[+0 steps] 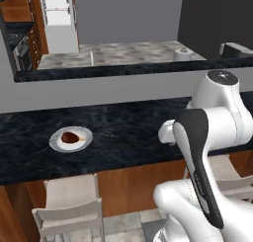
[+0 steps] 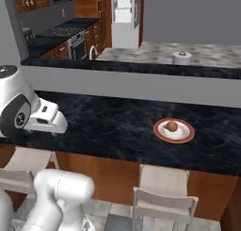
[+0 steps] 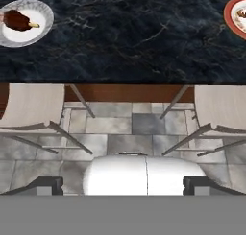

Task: Transport the steak and onion to the fridge. Place the steak on the rack containing meat and place the onion on the rack containing the vegetable, ensuring meats and vegetables are on different racks.

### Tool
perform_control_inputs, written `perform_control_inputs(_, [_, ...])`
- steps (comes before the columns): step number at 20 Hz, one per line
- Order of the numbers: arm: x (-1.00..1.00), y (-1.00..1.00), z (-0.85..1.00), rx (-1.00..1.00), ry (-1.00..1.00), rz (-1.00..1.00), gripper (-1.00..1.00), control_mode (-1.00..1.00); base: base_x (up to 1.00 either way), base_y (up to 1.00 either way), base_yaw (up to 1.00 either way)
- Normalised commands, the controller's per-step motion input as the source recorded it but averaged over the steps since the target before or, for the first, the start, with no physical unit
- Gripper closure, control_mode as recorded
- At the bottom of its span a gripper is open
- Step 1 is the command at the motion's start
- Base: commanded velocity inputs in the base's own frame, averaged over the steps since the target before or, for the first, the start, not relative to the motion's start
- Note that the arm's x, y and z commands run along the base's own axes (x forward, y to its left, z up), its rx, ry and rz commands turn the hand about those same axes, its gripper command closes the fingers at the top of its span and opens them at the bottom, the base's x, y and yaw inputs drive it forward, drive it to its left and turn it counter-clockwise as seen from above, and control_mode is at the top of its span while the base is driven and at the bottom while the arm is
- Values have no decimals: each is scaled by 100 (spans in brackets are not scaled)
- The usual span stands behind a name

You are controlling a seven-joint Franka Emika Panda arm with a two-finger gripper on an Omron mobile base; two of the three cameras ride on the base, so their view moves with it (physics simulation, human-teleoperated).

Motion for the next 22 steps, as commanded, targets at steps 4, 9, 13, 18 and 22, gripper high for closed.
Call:
perform_control_inputs(4, [0, 0, 0, 0, 0, 0, -100, 100, -61, 76, -3])
perform_control_inputs(9, [0, 0, 0, 0, 0, 0, -100, 100, -23, 100, -1])
perform_control_inputs(13, [0, 0, 0, 0, 0, 0, -100, 100, 1, 96, 0])
perform_control_inputs(18, [0, 0, 0, 0, 0, 0, -100, 100, 25, 35, 0])
perform_control_inputs(22, [0, 0, 0, 0, 0, 0, -100, 100, 53, -15, 0])
